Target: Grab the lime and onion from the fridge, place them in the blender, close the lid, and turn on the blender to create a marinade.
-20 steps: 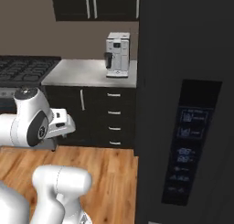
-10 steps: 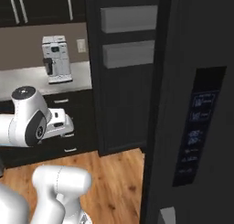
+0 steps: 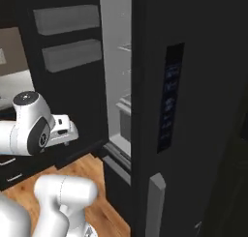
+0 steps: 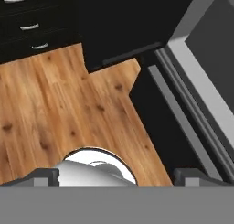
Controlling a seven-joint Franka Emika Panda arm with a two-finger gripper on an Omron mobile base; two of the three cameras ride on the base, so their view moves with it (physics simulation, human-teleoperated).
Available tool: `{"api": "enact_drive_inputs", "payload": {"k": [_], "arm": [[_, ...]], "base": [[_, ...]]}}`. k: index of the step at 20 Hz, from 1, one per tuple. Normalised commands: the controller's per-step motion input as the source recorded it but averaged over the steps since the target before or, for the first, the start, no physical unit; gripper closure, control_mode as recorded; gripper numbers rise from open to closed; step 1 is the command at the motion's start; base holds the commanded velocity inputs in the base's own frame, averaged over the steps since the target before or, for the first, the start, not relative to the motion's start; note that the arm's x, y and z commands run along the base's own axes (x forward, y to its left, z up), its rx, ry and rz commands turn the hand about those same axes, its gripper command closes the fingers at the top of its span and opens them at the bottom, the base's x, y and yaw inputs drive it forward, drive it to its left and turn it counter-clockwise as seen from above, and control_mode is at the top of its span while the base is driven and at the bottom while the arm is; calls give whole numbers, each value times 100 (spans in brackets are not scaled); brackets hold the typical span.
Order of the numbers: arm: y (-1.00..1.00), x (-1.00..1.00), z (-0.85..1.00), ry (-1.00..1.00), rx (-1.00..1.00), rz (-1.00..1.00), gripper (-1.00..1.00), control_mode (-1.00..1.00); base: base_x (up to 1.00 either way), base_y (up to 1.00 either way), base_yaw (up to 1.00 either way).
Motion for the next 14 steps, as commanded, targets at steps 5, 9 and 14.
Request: {"api": "enact_drive_inputs", "payload": {"k": [5, 9, 14], "arm": [[0, 0, 0, 0, 0, 0, -100, 100], [0, 0, 0, 0, 0, 0, -100, 100], [0, 0, 0, 0, 0, 0, -100, 100]], "base": [[49, 17, -70], [51, 19, -67], [61, 21, -62]]}}
